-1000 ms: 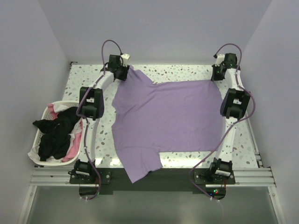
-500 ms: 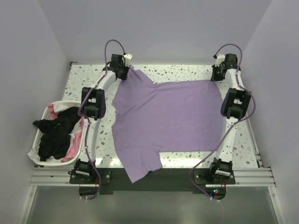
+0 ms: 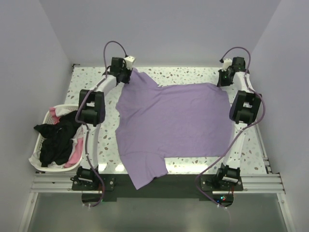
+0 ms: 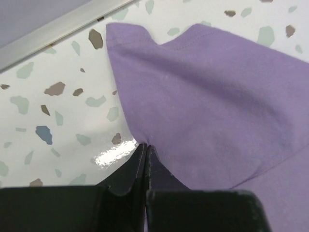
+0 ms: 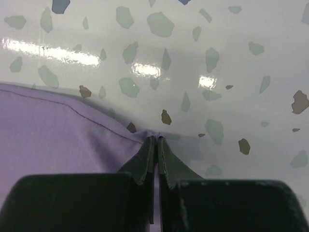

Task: Fold and stack the t-shirts
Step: Flatten the tshirt out, then fold the tshirt

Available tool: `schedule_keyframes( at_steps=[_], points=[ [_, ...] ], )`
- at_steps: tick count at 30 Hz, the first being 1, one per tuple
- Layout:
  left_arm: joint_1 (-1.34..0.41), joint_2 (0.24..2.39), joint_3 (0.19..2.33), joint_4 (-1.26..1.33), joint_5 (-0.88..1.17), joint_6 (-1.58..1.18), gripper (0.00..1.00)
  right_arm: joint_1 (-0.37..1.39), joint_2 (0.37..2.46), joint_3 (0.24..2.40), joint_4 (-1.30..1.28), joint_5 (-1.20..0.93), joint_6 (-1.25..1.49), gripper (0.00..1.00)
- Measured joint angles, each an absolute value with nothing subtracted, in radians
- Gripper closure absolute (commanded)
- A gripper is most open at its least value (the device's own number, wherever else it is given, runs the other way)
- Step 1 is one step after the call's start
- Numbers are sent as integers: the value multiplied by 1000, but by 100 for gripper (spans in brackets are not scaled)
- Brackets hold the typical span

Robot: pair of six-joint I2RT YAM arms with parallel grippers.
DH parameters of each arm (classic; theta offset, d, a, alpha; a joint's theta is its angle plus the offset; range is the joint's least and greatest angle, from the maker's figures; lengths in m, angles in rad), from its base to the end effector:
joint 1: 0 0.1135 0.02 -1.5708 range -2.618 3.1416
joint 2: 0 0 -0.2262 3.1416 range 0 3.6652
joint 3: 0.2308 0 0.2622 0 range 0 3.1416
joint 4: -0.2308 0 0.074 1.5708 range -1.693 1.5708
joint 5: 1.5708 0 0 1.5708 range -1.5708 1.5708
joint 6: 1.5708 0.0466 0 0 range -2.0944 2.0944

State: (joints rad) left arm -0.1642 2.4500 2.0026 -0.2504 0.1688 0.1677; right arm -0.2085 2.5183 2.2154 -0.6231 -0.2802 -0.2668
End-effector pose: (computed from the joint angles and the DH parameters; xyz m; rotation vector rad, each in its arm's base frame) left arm 0.5336 -0.0964 0.1243 0.4617 2.2161 -0.1895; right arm 0.5276 -0.0985 0.1317 -0.1867 2.4448 0.1431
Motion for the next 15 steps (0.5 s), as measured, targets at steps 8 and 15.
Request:
schedule_keyframes(
  at_steps=[8, 15],
  points=[
    [-155, 2296, 1899, -154, 212, 173, 100, -218, 2456, 2193, -622, -299, -265, 100],
    [-150, 2210, 1807, -103, 239, 187, 100, -251, 2377, 2175, -618, -350, -258, 100]
  ],
)
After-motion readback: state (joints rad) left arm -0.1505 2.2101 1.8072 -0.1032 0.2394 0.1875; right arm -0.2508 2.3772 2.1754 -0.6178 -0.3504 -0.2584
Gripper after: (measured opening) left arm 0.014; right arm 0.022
